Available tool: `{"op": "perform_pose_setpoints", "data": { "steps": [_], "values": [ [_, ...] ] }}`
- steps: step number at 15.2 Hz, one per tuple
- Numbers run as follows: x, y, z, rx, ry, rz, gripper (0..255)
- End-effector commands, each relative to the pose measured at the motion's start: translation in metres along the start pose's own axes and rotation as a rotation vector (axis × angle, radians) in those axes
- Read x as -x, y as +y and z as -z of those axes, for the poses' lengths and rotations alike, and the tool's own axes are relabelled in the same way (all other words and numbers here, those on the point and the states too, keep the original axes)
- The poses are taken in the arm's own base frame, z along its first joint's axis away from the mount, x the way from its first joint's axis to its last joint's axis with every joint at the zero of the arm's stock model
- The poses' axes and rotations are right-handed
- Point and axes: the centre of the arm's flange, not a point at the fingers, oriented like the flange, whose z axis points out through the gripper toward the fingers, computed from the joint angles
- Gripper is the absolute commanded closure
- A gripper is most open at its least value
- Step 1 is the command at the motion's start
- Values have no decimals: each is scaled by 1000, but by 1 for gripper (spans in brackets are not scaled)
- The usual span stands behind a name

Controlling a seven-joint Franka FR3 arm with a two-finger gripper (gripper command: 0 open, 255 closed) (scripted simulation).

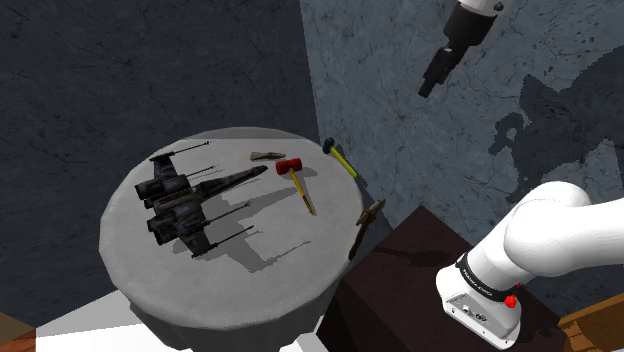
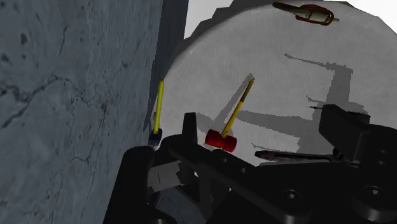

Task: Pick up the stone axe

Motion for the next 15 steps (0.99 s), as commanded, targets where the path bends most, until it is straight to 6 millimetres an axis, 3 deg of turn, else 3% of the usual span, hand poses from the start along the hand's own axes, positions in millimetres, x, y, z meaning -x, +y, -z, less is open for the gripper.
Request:
{"op": "perform_pose_setpoints", "data": {
  "steps": [1,8,15],
  "values": [
    [0,0,0,0,0,0,0],
    [-25,-47,-79,-30,-125,171,0],
    [-32,-99,-158,-61,-250,341,0]
  ]
}}
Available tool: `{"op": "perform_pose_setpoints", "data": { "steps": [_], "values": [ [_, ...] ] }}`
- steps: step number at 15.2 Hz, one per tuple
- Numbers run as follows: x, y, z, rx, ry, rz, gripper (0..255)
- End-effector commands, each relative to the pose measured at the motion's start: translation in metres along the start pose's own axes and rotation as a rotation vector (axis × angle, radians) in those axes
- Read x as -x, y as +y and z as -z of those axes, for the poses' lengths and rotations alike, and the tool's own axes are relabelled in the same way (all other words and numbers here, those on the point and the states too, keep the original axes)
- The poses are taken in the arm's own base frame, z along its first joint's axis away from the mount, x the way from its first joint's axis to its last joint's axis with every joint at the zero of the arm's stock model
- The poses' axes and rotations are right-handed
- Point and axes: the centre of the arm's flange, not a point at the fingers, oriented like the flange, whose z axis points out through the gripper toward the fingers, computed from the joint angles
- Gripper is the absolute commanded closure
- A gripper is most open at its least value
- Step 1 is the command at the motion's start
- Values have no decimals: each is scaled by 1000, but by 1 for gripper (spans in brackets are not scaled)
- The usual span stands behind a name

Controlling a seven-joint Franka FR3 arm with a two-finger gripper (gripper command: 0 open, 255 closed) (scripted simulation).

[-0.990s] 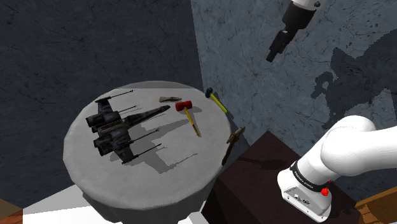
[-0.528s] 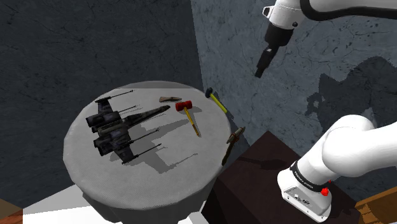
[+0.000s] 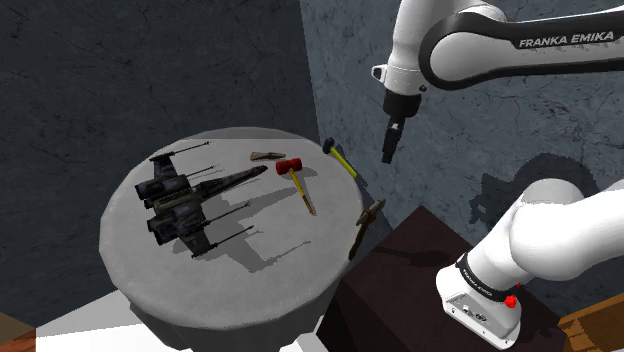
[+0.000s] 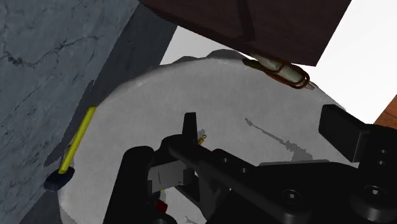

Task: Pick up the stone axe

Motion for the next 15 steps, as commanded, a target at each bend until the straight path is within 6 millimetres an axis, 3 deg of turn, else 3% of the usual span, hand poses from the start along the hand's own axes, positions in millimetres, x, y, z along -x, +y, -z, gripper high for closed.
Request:
{"op": "perform_pose_setpoints", "data": {
  "steps": [1,10,15],
  "values": [
    [-11,-14,-22,-9,-36,50,0],
    [-34,-75,-120,-46,-191,261,0],
    [-37,-75,-146,-46,-191,261,0]
  ]
}}
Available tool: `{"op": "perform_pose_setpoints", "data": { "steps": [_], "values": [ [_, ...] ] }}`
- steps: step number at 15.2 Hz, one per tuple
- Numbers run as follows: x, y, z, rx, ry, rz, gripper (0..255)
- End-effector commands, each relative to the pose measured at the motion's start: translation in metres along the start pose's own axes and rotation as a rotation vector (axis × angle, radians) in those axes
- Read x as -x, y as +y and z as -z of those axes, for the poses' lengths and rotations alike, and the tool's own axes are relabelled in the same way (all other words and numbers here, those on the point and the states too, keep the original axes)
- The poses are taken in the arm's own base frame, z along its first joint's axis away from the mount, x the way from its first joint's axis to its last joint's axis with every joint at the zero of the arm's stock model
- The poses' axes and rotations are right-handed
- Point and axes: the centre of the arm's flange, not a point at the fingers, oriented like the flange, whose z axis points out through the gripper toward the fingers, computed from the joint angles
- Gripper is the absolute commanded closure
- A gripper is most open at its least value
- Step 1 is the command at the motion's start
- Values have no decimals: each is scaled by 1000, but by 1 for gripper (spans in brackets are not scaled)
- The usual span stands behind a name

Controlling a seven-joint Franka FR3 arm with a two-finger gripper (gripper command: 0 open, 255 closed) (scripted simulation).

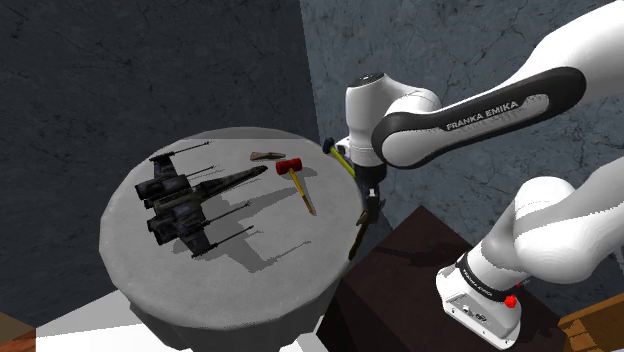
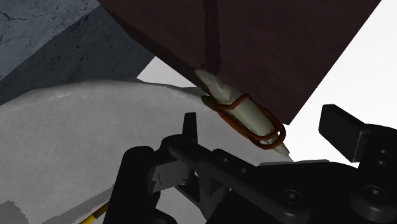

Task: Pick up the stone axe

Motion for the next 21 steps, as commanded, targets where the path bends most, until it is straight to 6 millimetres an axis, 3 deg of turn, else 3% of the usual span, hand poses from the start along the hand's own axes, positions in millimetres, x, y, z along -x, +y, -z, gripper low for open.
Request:
{"op": "perform_pose_setpoints", "data": {
  "steps": [1,4,5,14,21],
  "values": [
    [-4,2,-11,0,0,1,0],
    [-6,3,-19,0,0,1,0],
    [-7,3,-19,0,0,1,255],
    [-6,3,-19,0,0,1,255],
    [5,-1,16,0,0,1,255]
  ]
}}
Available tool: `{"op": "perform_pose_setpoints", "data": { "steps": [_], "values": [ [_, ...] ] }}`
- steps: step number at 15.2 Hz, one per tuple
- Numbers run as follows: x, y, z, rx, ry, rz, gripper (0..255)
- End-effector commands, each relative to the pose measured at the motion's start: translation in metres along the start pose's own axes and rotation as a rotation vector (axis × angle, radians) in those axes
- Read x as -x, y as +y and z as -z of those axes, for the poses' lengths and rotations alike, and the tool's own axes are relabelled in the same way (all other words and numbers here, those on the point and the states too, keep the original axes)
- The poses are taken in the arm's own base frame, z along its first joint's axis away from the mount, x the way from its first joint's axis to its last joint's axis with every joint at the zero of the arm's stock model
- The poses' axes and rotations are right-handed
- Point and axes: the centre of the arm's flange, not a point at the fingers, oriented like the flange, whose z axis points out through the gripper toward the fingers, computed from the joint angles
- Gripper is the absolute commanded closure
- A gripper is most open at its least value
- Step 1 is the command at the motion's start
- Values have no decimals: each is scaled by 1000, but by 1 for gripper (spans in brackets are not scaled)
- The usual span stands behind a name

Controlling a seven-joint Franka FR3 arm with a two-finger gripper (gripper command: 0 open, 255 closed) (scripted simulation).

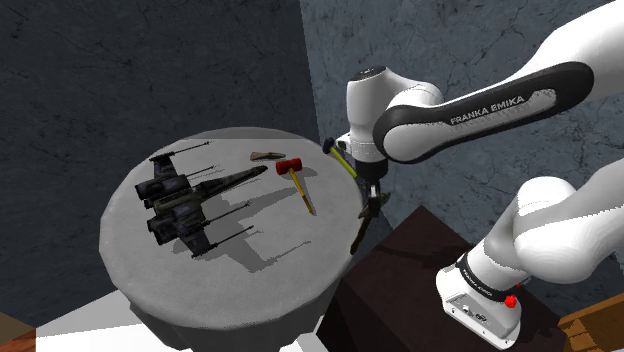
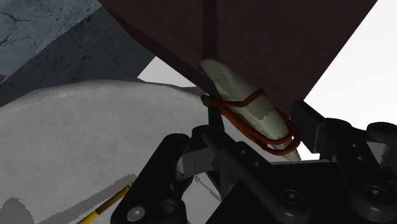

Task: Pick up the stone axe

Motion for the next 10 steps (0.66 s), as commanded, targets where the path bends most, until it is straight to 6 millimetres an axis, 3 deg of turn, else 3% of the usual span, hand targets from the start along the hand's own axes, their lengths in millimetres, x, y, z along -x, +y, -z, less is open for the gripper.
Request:
{"op": "perform_pose_setpoints", "data": {
  "steps": [1,8,10],
  "values": [
    [4,-1,10,0,0,0,255],
    [15,-4,45,0,0,0,255],
    [15,-4,46,0,0,0,255]
  ]
}}
